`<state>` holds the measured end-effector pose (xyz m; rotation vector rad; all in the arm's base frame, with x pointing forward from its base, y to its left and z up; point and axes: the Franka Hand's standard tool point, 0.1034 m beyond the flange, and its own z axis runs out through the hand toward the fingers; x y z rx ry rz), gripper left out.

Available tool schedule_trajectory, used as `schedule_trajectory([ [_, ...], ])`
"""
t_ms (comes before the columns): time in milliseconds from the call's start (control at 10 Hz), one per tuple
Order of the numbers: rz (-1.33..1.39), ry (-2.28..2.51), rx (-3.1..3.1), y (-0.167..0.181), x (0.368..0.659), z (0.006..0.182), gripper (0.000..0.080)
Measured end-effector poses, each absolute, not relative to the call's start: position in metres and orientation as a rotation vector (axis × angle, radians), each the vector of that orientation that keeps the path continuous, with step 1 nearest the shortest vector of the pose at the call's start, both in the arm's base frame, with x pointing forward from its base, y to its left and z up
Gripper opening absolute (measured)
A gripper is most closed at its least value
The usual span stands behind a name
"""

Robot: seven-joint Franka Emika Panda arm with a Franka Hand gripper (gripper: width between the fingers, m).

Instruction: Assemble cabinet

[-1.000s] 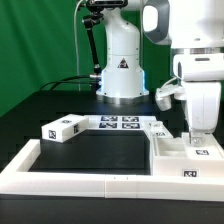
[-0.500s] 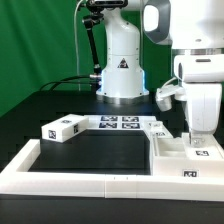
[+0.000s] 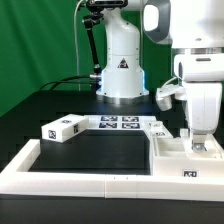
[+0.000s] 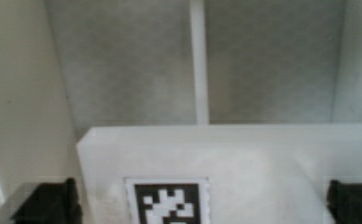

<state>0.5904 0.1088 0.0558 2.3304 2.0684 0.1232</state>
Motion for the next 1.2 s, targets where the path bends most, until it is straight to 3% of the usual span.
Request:
schedule_trajectory([
  [100, 0.128, 2.064, 2.331, 0.109, 0.592, 0.059, 0.073],
  [200, 0.152, 2.057, 2.325, 0.111, 0.583, 0.064, 0.0785],
  [500, 0.142, 2.078, 2.291, 0.109, 0.534, 0.08, 0.0797],
  [800, 0.127, 2.041, 2.329, 0.098, 0.494, 0.078, 0.0797],
  [1200, 0.125, 2.118, 2.26, 0.095, 0.496, 0.072, 0.0797],
])
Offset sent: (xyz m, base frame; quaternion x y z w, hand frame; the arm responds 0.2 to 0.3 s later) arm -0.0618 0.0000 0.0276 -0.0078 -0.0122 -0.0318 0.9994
